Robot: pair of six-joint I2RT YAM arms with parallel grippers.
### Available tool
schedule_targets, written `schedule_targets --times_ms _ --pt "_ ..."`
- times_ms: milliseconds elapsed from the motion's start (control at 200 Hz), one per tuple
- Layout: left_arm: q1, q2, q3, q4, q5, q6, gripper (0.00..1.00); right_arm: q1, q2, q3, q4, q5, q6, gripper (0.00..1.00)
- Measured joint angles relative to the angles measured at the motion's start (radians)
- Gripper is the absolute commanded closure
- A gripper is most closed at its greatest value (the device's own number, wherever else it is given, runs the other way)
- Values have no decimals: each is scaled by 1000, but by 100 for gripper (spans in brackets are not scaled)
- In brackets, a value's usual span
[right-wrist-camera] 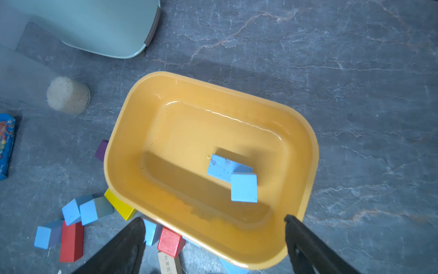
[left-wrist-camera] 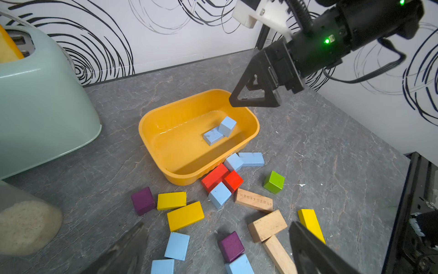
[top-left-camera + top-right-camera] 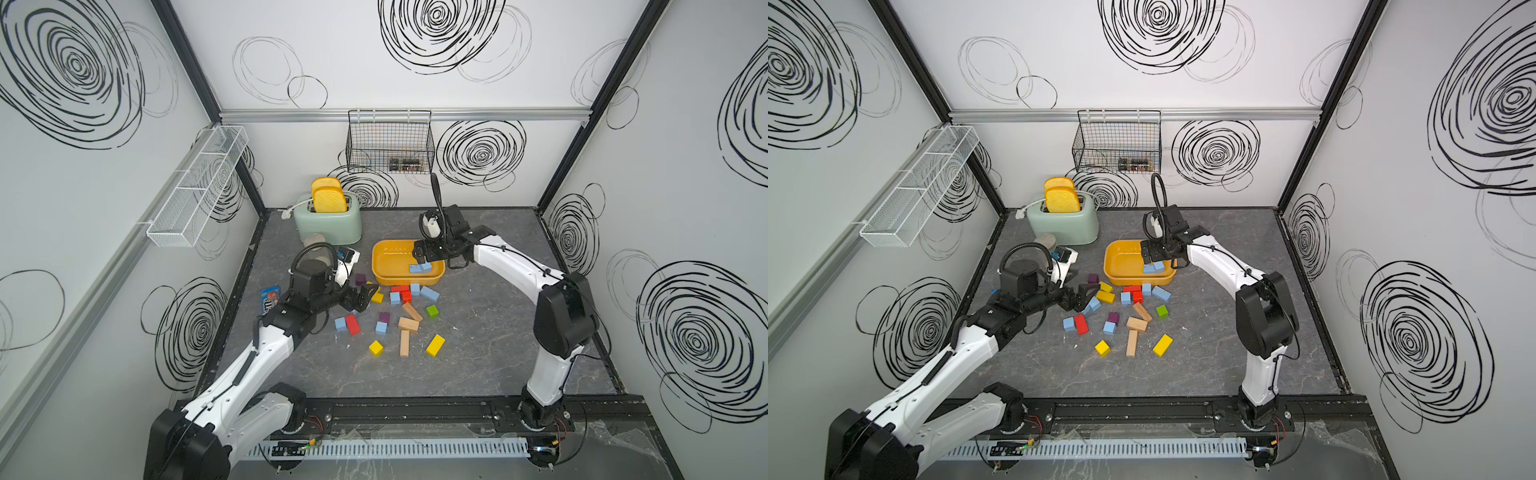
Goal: Pick out the blue building blocks
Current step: Pick up the building block from the center of the board.
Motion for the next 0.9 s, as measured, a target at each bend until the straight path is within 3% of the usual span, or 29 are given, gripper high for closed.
schedule_targets --times_ms 575,901 --pt "-90 -175 -34 -77 -34 -1 4 38 -358 -363 27 -6 -1 5" --pt "-150 -218 -119 -86 -65 -32 4 48 -431 -504 45 -6 21 8"
